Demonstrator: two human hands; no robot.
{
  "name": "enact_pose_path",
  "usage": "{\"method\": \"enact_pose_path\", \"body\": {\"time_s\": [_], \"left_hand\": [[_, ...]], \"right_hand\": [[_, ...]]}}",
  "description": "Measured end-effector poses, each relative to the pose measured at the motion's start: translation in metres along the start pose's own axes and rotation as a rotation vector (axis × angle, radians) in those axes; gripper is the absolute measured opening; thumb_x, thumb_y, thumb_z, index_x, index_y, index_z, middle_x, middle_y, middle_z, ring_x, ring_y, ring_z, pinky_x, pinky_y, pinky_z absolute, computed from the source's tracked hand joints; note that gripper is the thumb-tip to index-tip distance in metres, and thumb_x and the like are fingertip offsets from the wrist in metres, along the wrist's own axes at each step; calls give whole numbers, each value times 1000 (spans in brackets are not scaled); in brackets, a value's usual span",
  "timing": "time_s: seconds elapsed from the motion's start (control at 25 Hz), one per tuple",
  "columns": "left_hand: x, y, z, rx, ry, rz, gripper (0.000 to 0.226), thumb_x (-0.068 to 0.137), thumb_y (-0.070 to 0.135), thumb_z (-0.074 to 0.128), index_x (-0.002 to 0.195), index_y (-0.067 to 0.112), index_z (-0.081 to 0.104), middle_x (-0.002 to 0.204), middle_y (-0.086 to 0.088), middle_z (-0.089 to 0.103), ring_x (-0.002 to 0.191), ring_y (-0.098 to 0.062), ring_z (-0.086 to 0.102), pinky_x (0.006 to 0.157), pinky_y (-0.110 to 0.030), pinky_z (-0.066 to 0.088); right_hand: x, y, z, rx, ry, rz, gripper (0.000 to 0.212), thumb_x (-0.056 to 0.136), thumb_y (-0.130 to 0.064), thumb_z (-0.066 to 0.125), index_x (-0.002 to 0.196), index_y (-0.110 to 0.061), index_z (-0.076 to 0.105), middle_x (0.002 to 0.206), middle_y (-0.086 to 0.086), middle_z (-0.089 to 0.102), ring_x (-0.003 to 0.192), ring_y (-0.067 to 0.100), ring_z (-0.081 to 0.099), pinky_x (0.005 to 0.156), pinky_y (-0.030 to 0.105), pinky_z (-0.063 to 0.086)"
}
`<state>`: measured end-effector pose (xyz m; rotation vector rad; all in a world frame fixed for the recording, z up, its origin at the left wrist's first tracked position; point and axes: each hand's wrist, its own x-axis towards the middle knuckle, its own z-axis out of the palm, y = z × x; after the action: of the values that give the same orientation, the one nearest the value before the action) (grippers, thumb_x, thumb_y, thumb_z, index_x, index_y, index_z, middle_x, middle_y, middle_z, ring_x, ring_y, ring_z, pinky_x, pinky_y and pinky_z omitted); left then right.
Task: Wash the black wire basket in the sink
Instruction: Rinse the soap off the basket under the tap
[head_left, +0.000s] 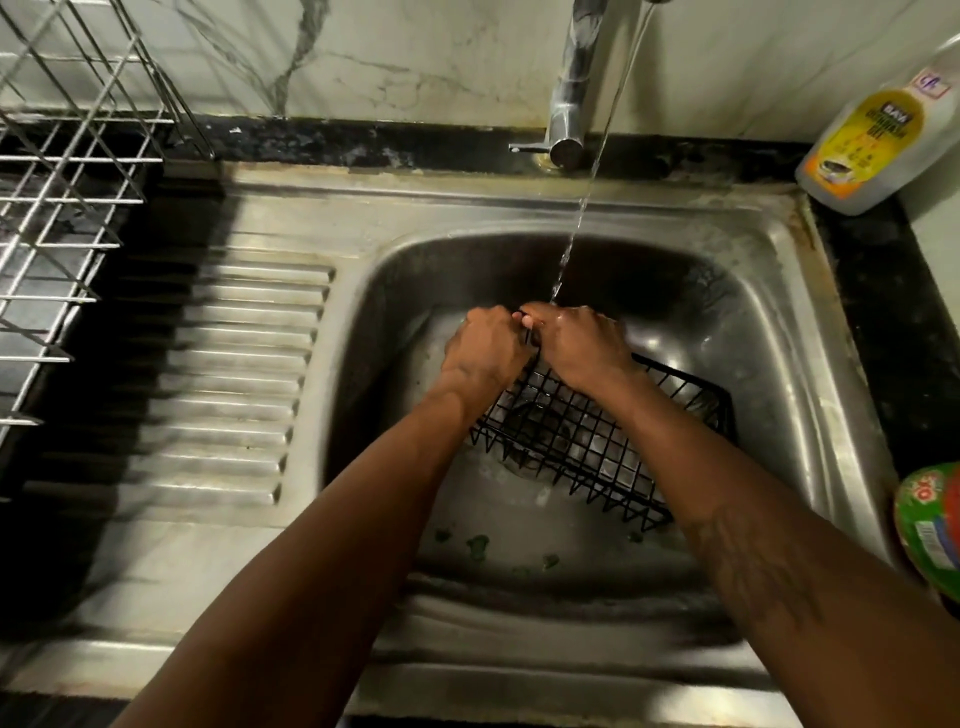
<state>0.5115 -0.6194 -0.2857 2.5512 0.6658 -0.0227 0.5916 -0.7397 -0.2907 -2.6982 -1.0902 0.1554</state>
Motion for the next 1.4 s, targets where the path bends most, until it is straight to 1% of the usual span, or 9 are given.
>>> {"method": "enact_pose_path", "body": {"time_s": [0.16,0.36,0.56,0.64,0.8,0.96,1.08,1.24,1.4], "left_hand": [[15,7,1,19,-148,-5,32,98,34,43,83,15,64,91,-16,69,86,-37,70,73,-37,56],[19,16,-11,-43,-123,-10,25,97,24,53,113,9,66,113,-18,65,103,-37,63,83,-37,50],[14,12,-35,-312,-286,-306,29,96,12,58,122,0,64,125,-20,65,114,-36,63,80,-31,53],[18,15,-50,-257,-436,-399,31,96,3,53,124,-5,64,125,-20,65,114,-34,64,86,-33,53],[33,7,-56,-306,-625,-471,21,100,5,50,113,-4,64,104,-18,67,89,-32,63,80,-36,52],[38,1,-71,-382,-606,-513,21,105,18,48,114,3,60,101,-14,59,99,-33,59,90,-38,48],[36,-5,-78,-438,-586,-543,24,106,13,40,117,1,59,92,-21,56,73,-31,54,81,-39,50],[33,-6,-90,-643,-300,-452,39,104,30,48,114,-5,63,109,-29,66,92,-45,65,73,-36,51],[15,21,-74,-311,-68,-275,53,105,49,33,112,9,68,107,-20,70,100,-39,65,84,-39,49]], "right_hand": [[-22,27,-10,-47,7,-1,34,107,-35,43,139,-36,51,109,7,73,92,29,71,73,34,51],[2,3,15,-35,-66,-36,61,96,-23,60,151,-33,35,127,4,65,99,29,68,84,43,58],[3,-3,-27,301,-267,-15,16,98,-20,63,108,-22,75,102,4,76,92,21,70,88,38,57],[1,-7,-53,386,-342,4,23,102,-34,58,98,-23,78,104,0,77,92,8,70,92,37,55],[-5,-20,-88,410,-441,-16,49,99,-57,51,59,-32,66,56,-10,67,46,5,56,59,29,46],[-11,-18,-93,137,-196,-222,65,103,-63,35,60,-19,56,52,2,57,46,18,53,60,28,43],[-14,-16,-90,-95,-112,-281,68,102,-67,22,57,-23,49,49,-4,51,46,12,49,68,32,47],[4,-18,-91,-127,-78,-169,70,103,-64,18,60,-24,56,52,-3,53,54,18,56,75,39,53],[13,-25,-90,-124,22,4,54,106,-53,28,93,-22,70,84,12,73,82,35,70,71,40,51]]}}
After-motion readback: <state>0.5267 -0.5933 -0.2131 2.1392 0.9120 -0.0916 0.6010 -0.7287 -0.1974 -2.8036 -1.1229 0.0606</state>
